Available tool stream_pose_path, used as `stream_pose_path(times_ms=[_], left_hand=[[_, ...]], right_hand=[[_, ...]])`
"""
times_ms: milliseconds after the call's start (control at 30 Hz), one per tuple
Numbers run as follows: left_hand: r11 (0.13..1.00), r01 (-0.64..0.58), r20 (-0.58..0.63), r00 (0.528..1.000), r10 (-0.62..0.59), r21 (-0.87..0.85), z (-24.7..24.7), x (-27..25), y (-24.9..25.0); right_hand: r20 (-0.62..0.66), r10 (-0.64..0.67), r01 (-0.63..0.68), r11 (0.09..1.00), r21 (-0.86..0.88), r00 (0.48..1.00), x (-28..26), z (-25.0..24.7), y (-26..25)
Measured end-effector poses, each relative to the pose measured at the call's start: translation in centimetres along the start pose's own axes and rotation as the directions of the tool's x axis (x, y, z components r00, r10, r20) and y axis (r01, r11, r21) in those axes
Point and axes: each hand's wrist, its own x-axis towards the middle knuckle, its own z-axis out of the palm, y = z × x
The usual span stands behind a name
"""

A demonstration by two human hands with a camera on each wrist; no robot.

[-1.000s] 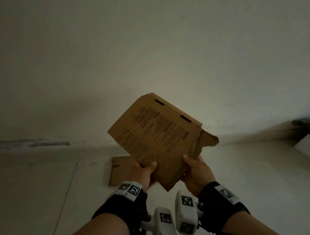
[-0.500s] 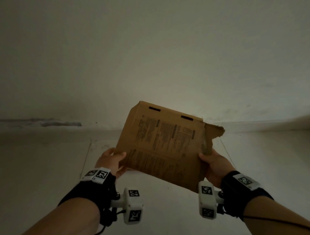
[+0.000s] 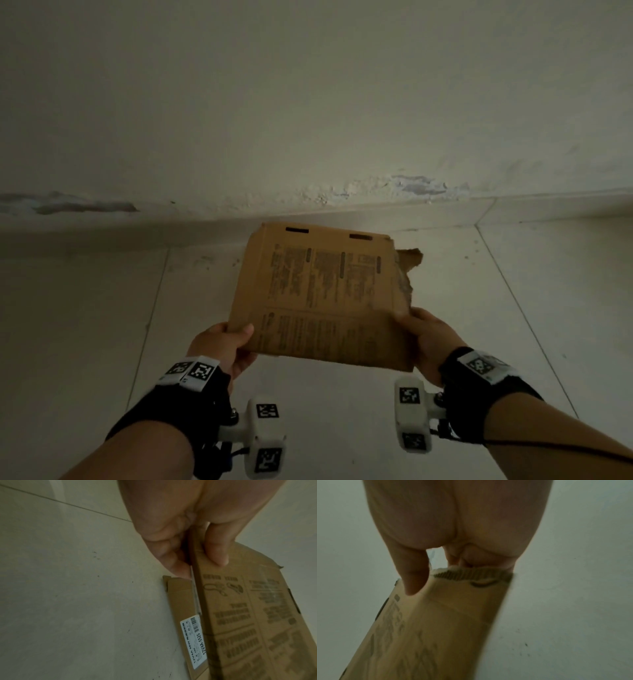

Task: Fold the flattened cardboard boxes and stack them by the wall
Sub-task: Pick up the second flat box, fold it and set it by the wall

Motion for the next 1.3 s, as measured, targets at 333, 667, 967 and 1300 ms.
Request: stream_pose_path(times_ms=[333,667,967,1300], left_hand=[[0.994,0.048,-0.101,0.993,-0.058,-0.099,1.2,4.8,-2.6],[0.999,-0.042,-0.012,0.999,0.043,0.019,3.8,7.1,-1.8],[0.985,-0.069,0.12,0.992,0.05,0.159,4.1,7.5,-2.6],[0.986,-0.042,0.118,0.993,0.023,0.162,4.1,6.9,-3.0]], right_hand=[[-0.039,0.057,-0.061,0.993,-0.104,0.998,4.1,0.7,2.8],[-0.13,0.044,-0.045,0.999,-0.001,0.991,8.9,2.2,1.3],[-0.216,0.054,-0.039,0.997,0.074,0.975,10.2,3.0,0.9],[-0.098,0.04,-0.06,0.975,-0.214,0.994,8.1,2.6,1.7]])
